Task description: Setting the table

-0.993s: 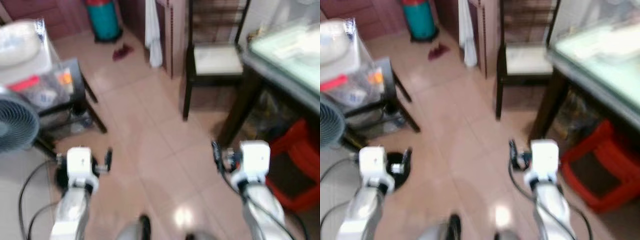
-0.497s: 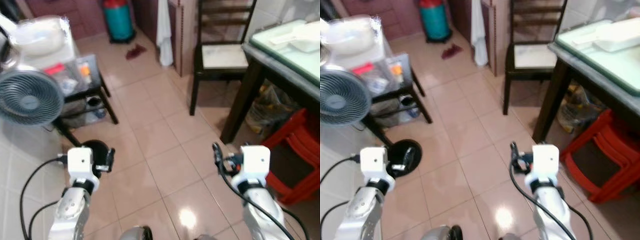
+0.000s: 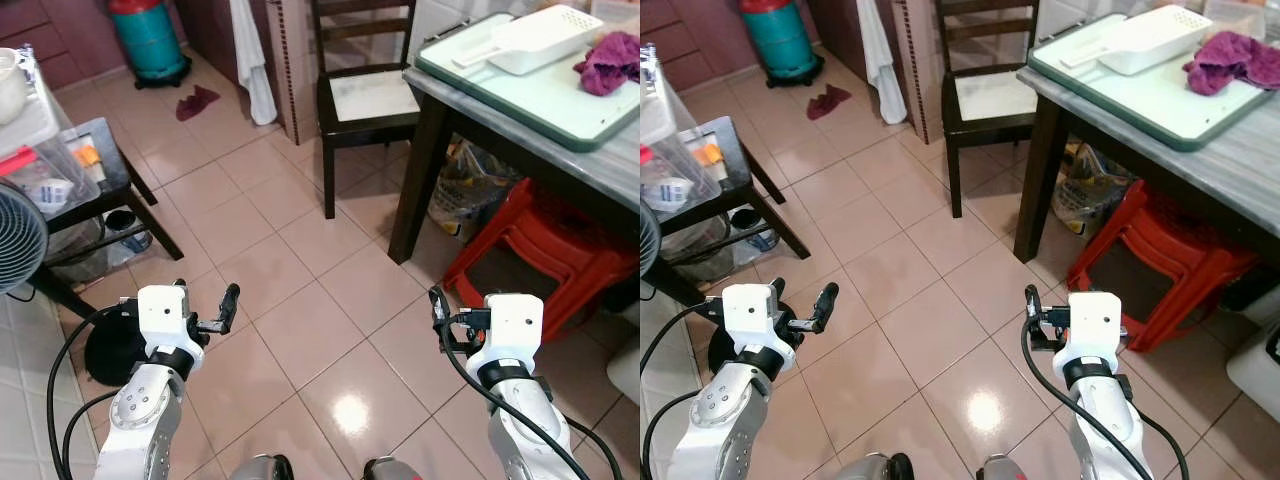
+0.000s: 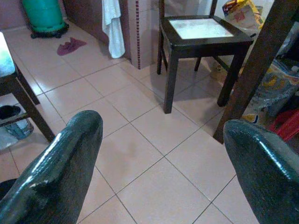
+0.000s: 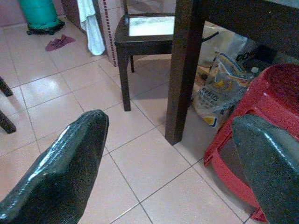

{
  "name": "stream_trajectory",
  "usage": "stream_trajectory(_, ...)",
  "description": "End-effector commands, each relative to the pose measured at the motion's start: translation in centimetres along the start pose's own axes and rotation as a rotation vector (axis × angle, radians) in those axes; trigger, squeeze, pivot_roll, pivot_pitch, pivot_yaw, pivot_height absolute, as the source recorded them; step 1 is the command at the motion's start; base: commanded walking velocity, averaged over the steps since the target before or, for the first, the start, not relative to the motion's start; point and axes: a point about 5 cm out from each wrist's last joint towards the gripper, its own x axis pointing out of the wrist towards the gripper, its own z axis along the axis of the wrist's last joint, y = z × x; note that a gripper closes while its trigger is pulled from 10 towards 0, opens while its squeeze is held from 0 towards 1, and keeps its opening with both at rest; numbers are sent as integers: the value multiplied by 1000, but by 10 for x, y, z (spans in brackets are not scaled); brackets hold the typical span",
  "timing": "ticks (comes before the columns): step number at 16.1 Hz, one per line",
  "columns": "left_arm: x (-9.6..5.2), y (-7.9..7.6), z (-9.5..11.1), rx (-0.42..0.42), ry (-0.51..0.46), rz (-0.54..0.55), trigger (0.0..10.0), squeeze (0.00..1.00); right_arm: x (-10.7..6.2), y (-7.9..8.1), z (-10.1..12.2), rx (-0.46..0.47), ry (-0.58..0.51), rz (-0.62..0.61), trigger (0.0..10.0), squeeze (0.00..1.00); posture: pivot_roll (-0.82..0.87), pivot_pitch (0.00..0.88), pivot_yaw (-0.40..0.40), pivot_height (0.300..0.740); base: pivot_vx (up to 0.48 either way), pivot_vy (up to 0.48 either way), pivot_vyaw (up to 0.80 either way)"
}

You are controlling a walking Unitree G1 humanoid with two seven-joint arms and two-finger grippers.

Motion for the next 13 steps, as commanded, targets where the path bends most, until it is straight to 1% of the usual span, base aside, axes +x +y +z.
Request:
stream_trajectory(1, -5, 5, -2, -3, 14, 4, 10000, 0, -1, 0, 0, 7, 1, -2, 10000, 0, -89, 188, 84, 740, 0, 0, -800)
stream_trajectory(6, -3, 2, -2, -9, 10, -11, 10000, 0, -1, -1, 1, 10, -1, -4, 10000, 0, -94, 188, 86, 740, 262, 0, -800)
stream_trajectory(13, 0, -1, -2, -17, 8, -30, 10000, 0, -1, -2, 1, 8, -2, -7, 10000, 0, -102, 187, 86, 740, 323, 0, -800)
